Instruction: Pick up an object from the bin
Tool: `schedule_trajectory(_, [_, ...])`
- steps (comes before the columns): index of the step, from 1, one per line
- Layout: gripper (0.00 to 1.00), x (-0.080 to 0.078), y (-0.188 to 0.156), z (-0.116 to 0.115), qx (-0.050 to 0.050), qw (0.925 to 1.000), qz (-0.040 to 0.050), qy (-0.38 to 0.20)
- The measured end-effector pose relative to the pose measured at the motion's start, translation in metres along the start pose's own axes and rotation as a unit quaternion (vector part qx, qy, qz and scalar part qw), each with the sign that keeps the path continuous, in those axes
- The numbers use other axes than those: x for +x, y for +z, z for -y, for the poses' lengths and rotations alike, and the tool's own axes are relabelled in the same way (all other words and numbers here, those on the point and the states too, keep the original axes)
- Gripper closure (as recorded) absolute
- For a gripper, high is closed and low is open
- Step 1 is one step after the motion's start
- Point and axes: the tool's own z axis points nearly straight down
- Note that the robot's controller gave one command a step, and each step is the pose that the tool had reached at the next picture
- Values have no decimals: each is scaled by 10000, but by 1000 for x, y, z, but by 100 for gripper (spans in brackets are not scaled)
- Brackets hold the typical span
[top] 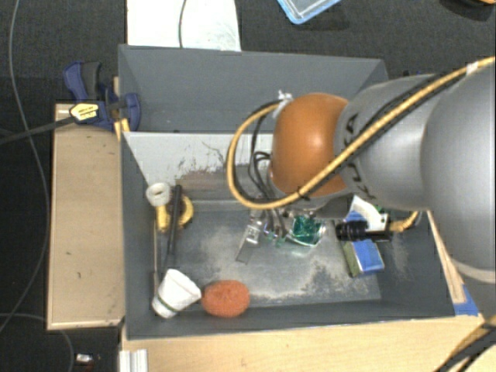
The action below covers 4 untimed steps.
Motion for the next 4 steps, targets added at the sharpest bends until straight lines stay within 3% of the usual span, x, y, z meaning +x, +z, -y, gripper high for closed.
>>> schedule_trajectory(1, [0,-18,7,24,-11,9995,-5,322])
schedule_trajectory(2, [0,-9,-45,26,-3,9982,-3,-603])
schedule_trajectory(3, [0,-41,-14,81,3,9989,6,-464])
schedule_trajectory(4, [0,-52,-20,91,-20,9972,31,-743])
